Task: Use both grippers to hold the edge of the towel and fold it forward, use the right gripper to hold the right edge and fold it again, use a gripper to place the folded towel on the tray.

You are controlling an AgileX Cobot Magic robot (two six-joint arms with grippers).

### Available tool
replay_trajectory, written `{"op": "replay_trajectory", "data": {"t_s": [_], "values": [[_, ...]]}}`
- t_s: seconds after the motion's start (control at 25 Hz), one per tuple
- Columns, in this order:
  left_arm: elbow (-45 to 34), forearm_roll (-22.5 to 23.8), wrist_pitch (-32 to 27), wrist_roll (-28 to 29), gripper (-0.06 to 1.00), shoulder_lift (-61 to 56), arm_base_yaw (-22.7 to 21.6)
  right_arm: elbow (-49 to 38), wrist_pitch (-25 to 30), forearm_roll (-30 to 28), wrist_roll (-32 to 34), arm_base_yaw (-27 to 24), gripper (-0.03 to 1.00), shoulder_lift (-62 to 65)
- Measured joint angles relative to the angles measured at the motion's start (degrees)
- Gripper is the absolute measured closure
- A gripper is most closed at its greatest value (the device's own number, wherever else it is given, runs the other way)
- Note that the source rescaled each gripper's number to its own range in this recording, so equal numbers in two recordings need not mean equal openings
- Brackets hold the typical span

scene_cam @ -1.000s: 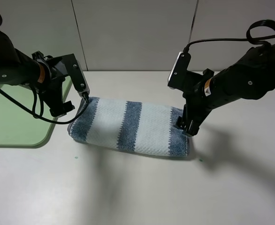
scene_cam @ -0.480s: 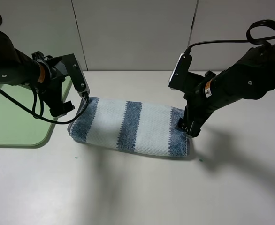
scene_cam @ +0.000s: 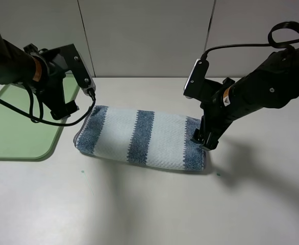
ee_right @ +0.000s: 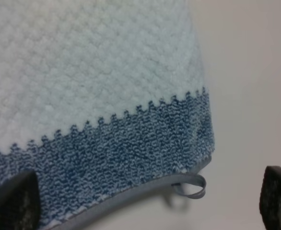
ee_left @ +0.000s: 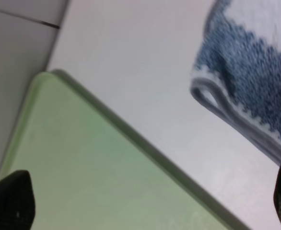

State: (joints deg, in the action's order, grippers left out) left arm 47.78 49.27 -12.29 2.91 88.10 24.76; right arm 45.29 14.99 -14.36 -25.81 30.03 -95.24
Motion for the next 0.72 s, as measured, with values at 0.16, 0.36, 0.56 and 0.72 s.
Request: {"op": "replay_trajectory", "data": {"t_s": [0.16, 0.36, 0.56, 0.72], "values": [[0.0, 0.0, -6.0, 4.3, -0.05, -6.1, 2.7, 0.0, 0.0, 0.0, 0.0, 0.0, -0.03, 0.0], [0.0, -4.7, -13.9, 10.2, -0.05, -13.8, 5.7, 0.0, 0.0, 0.0, 0.0, 0.0, -0.03, 0.0], [0.0, -16.4, -19.9, 12.8, -0.05, -22.0, 6.4, 0.0, 0.0, 0.0, 0.0, 0.0, -0.03, 0.0], [0.0, -22.5, -26.1, 12.9, -0.05, -27.5, 6.4, 0.0, 0.0, 0.0, 0.0, 0.0, -0.03, 0.0]]}}
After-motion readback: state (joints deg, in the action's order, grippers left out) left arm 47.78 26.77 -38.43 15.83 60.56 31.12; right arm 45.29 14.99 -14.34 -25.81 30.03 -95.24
